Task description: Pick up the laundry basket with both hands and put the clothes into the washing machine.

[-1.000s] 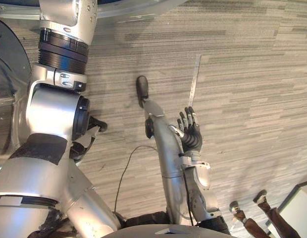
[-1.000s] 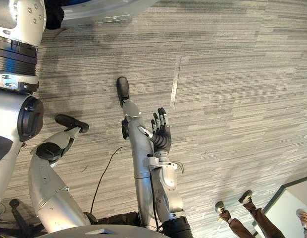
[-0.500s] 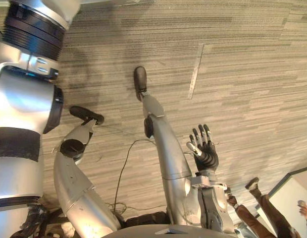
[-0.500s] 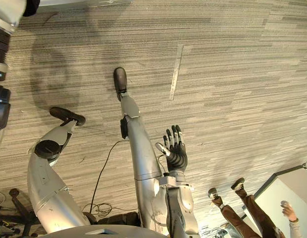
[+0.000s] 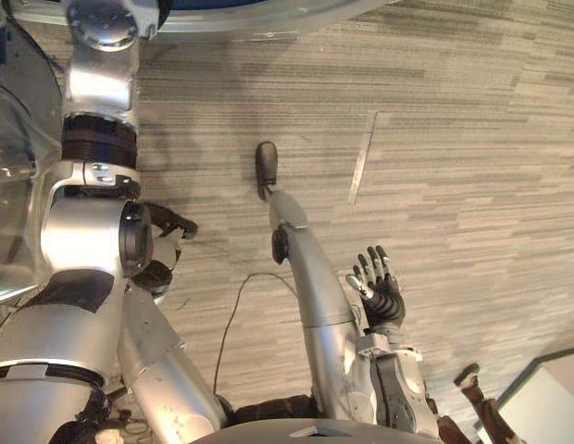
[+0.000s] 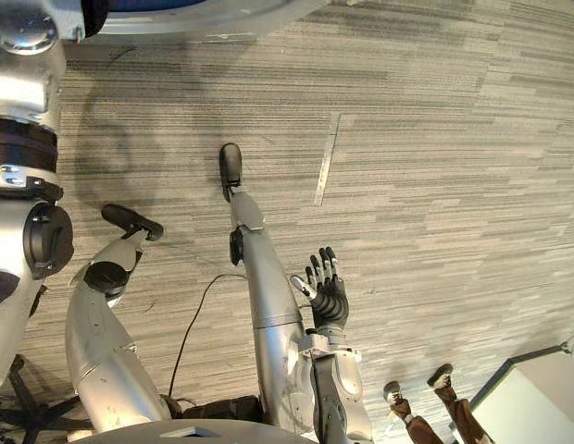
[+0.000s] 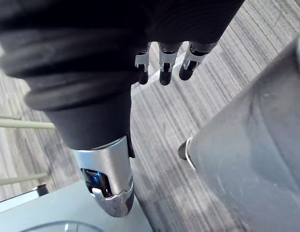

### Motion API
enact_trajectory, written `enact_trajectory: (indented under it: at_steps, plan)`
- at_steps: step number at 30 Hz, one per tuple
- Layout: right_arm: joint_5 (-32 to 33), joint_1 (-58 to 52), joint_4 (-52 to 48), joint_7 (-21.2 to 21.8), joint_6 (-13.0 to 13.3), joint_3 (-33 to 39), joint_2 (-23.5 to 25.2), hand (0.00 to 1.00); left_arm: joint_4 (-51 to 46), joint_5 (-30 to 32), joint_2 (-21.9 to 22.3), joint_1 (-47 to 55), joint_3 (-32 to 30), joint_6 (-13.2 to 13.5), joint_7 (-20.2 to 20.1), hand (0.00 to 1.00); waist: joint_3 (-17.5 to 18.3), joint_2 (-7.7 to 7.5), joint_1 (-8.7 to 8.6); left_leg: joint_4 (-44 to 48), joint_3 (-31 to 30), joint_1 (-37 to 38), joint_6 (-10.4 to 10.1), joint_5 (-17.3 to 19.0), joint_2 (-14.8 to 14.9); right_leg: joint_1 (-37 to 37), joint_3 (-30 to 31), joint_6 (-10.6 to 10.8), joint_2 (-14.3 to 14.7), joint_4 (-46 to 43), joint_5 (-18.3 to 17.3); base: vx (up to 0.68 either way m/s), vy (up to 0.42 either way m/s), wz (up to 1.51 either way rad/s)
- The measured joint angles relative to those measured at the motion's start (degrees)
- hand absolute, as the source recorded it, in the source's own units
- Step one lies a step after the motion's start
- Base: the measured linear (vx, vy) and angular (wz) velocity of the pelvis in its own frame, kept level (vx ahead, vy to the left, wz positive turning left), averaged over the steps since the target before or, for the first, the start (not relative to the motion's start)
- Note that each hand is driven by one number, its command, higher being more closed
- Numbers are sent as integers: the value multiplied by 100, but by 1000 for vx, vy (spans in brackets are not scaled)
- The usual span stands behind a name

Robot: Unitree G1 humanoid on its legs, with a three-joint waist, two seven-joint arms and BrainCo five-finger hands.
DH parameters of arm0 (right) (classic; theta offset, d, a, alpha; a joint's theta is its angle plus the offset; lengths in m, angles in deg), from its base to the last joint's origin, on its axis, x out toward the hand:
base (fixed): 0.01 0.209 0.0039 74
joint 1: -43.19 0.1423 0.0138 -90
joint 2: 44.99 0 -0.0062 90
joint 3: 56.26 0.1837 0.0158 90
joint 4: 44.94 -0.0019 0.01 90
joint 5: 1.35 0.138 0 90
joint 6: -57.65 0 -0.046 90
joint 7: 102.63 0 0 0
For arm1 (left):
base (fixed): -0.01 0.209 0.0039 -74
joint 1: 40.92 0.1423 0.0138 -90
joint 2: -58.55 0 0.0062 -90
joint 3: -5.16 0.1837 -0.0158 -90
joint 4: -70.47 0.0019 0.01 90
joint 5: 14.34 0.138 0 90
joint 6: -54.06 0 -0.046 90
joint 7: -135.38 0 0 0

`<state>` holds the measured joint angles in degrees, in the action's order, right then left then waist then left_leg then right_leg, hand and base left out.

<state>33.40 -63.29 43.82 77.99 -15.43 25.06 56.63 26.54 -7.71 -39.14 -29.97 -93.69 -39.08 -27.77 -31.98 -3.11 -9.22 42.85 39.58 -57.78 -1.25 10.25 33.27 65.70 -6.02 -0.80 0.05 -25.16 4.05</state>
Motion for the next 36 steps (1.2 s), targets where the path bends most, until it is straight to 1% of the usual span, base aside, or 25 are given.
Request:
enact_trajectory:
  at_steps: [4, 5, 7, 8, 11, 12, 15, 16, 17, 18, 19, 20, 21, 22, 24, 25, 27, 28, 29, 30, 31, 32, 33, 34, 36]
  plan:
    - [-244, -1, 12, -21, -166, -51, -67, 0, -74, -657, 24, 332, -135, 3, 29, 0, -1, 2, 29, -50, -26, 150, 25, -23, -50, -236, -25, 15, -25, 146, 88, 14, 20, 6]
    - [-286, -1, 12, -32, -181, -54, -68, 0, -118, -679, 24, 389, -133, 3, 30, 0, -1, 3, 32, -78, -21, 167, 32, -34, -68, -263, -26, 24, -32, 187, 113, 4, 15, 11]
    - [-367, -2, 5, -67, -186, -88, -79, 0, -563, -804, 45, 668, -93, 40, 117, 0, -6, 11, 30, -178, -25, 198, 50, -90, -158, -329, -40, 30, -75, 280, 164, 0, 11, 14]
    - [-367, -8, 2, -81, -174, -98, -83, 0, -903, -853, 69, 873, -49, 93, 219, 0, -14, 24, 29, -217, -33, 217, 52, -109, -185, -374, -65, 27, -104, 335, 192, -1, 8, 11]
    - [-368, -98, -16, -90, -20, -165, -93, 0, -2424, -858, 103, 1894, 198, 401, 694, 0, -28, 90, 76, -313, -40, 318, 62, -147, -280, -503, -80, 38, -170, 430, 242, -1, 8, 12]
    - [-368, -134, -14, -97, 36, -165, -98, 0, -2834, -804, 145, 2193, 281, 474, 769, 0, -29, 107, 108, -341, -37, 346, 67, -160, -309, -536, -84, 46, -190, 448, 249, 0, 6, 13]
    - [-378, -149, -5, -112, 47, -167, -98, 0, -3804, -576, 273, 3053, 460, 592, 892, 0, -21, 138, 156, -419, -39, 412, 67, -192, -378, -612, -95, 56, -233, 500, 264, -5, -1, 10]
    - [-386, -149, -6, -112, 67, -157, -108, 0, -4139, -450, 352, 3349, 446, 672, 935, 0, -28, 164, 182, -419, -39, 418, 67, -191, -382, -630, -95, 58, -234, 531, 280, 0, 0, 0]
    - [-447, -149, -4, -120, 88, -114, -104, 0, -4498, -209, 535, 3794, 441, 807, 1003, 0, -37, 229, 244, -437, -40, 437, 66, -192, -395, -674, -99, 63, -239, 583, 299, -7, -6, 7]
    - [-575, -148, -3, -129, 89, -50, -89, 0, -4785, -23, 817, 4191, 446, 939, 1017, 0, -35, 278, 298, -512, -39, 498, 57, -208, -460, -728, -103, 66, -279, 602, 298, -7, -6, 13]
    - [-600, -146, -3, -137, 90, -11, -89, 0, -4872, 38, 962, 4399, 452, 1012, 1015, 0, -28, 329, 321, -539, -48, 522, 60, -220, -482, -769, -119, 66, -292, 621, 298, -6, -8, 15]
    - [-601, -124, 22, -190, 87, 9, -82, 0, -4976, 91, 1243, 4792, 472, 1102, 982, 0, -34, 350, 412, -584, -36, 628, 58, -235, -516, -851, -114, 69, -309, 625, 295, -2, -13, 13]
    - [-602, -101, 48, -236, 86, 44, -85, 0, -4967, 145, 1530, 5158, 526, 1134, 895, 0, -39, 400, 475, -626, -54, 722, 54, -249, -548, -963, -130, 77, -326, 636, 285, -1, -14, 11]
    - [-601, -62, 90, -248, 85, 65, -88, 0, -4932, 142, 1655, 5345, 568, 1144, 856, 0, -36, 417, 495, -640, -58, 771, 53, -250, -562, -1011, -140, 83, -337, 637, 276, 1, -14, 14]
    - [-597, 296, 428, -329, 52, 132, -135, 0, -4528, 114, 2008, 6010, 997, 1183, 577, 0, -23, 473, 560, -682, -95, 1032, 56, -247, -624, -1305, -174, 113, -382, 648, 238, 4, -5, 14]
    - [-595, 413, 535, -363, 17, 146, -149, 0, -4383, 90, 2087, 6162, 1148, 1187, 480, 0, -25, 484, 575, -684, -107, 1118, 63, -243, -635, -1396, -191, 120, -391, 636, 214, 8, 3, 17]
    - [-593, 789, 964, -476, -162, 167, -182, 0, -3648, 84, 2267, 6687, 1810, 1197, 69, 0, -9, 506, 623, -740, -151, 1600, 56, -176, -688, -1865, -221, 138, -411, 570, 34, 17, 6, 15]
    - [-594, 846, 1071, -489, -216, 176, -181, 0, -3471, 85, 2277, 6819, 1931, 1194, -28, 0, -9, 507, 638, -748, -151, 1757, 51, -169, -691, -2007, -222, 156, -413, 535, 12, 36, 8, 9]
    - [-595, 880, 1188, -502, -290, 202, -155, 0, -3240, 89, 2308, 7099, 2185, 1196, -236, 0, 13, 527, 673, -748, -153, 2082, 60, -165, -697, -2267, -220, 124, -427, 390, -93, 49, 10, 13]
    - [-607, 874, 1318, -525, -343, 215, -170, 0, -3071, 92, 2375, 7372, 2334, 1199, -368, 0, 65, 576, 677, -775, -187, 2379, 27, -137, -738, -2517, -245, 135, -471, 233, -253, 59, 13, 19]
    - [-627, 873, 1375, -580, -357, 223, -197, 0, -2974, 92, 2431, 7482, 2366, 1203, -415, 0, 91, 614, 680, -809, -209, 2539, 12, -127, -771, -2665, -259, 147, -499, 175, -323, 70, 15, 29]
    - [-746, 876, 1537, -687, -389, 262, -260, 0, -2735, 90, 2508, 7677, 2371, 1204, -490, 0, 201, 704, 706, -898, -252, 2849, 2, -128, -834, -2969, -310, 155, -543, 145, -423, 62, 11, 27]
    - [-802, 875, 1661, -720, -426, 285, -283, 0, -2621, 85, 2551, 7767, 2367, 1202, -505, 0, 307, 743, 710, -990, -271, 2977, -19, -129, -885, -3099, -353, 162, -576, 171, -457, 72, -1, 42]
    - [-822, 875, 2031, -752, -463, 348, -306, 0, -2405, 69, 2607, 7945, 2359, 1201, -514, 0, 618, 819, 698, -1259, -353, 3188, -89, -211, -1049, -3358, -442, 216, -639, 288, -515, 80, -15, 49]
    - [-879, 876, 2669, -883, -490, 483, -304, 0, -2242, -91, 2597, 8157, 2352, 1204, -499, 0, 1052, 853, 664, -1966, -403, 3650, -127, -496, -1402, -3870, -639, 228, -781, 650, -506, 106, -43, 69]
